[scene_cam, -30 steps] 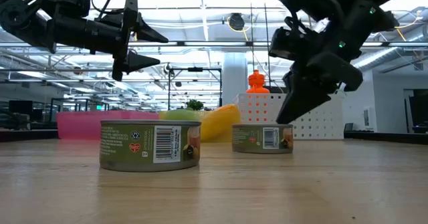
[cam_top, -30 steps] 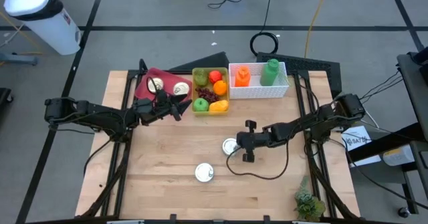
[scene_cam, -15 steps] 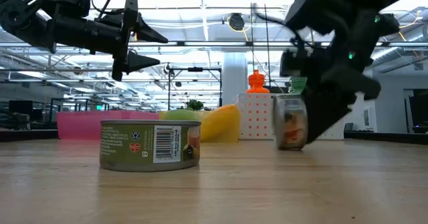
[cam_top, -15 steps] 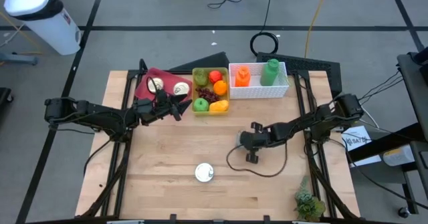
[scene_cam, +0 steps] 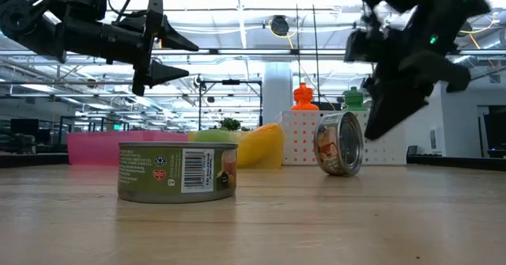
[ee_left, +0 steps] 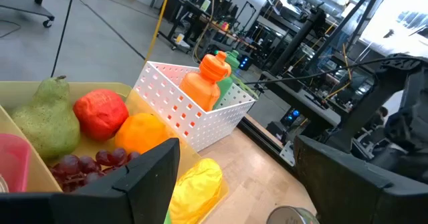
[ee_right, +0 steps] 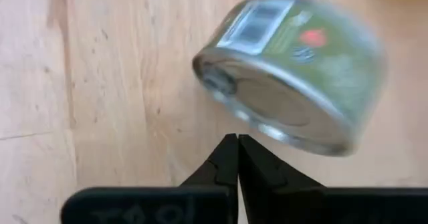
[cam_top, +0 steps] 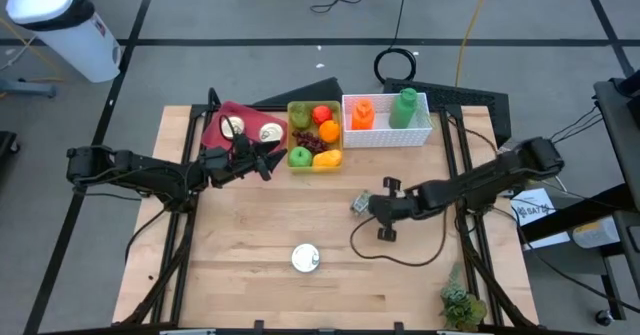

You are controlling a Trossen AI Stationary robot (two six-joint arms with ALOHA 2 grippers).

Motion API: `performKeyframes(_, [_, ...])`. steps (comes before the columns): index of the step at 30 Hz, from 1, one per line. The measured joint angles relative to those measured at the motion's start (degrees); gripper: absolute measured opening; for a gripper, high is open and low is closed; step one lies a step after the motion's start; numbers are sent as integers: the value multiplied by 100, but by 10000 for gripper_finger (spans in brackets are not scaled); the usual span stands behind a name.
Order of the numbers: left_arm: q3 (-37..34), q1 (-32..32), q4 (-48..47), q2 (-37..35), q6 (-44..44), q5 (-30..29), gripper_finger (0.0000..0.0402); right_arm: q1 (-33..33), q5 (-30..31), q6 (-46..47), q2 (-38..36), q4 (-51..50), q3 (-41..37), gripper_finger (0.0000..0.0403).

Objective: Pick & Place Food Item
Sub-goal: Put the bottom green tuna can into the red bin

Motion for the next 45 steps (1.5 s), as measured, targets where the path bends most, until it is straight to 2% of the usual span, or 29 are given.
performKeyframes(2, [0,0,-6,0,-14,0,301,125,489,-15,-299,-213,4,0])
performKeyframes(6, [0,0,-5,0,-24,7,301,363,1879,-75,-893,-238,-161,0])
performKeyframes(9, [0,0,-6,0,-28,17,301,469,2344,-413,-1210,281,-528,9])
performKeyframes(12, [0,0,-5,0,-32,17,301,506,2113,-940,-1367,1173,-1014,44])
performKeyframes(16, [0,0,-5,0,-42,16,301,511,1755,-1725,-1385,2560,-1691,124])
performKeyframes(21, [0,0,-4,0,-39,15,301,367,1928,-2364,-1388,3797,-2324,227])
performKeyframes(25, [0,0,-4,0,-24,8,301,95,1866,-2397,-1305,4668,-2732,274])
performKeyframes(31, [0,0,-1,0,-42,-7,301,-223,500,-1925,-879,5295,-2933,279])
performKeyframes(35, [0,0,-1,0,-41,-7,301,-248,-88,-1842,-583,5588,-2933,264])
performKeyframes(41, [0,0,-3,0,-39,-8,301,-243,-1096,-1379,-564,5858,-2931,251])
performKeyframes(43, [0,0,-3,0,-39,-7,301,-243,-1226,-1359,-596,5922,-2931,249])
performKeyframes(45, [0,0,-3,0,-39,-9,301,-239,-892,-1429,-596,5984,-2929,249])
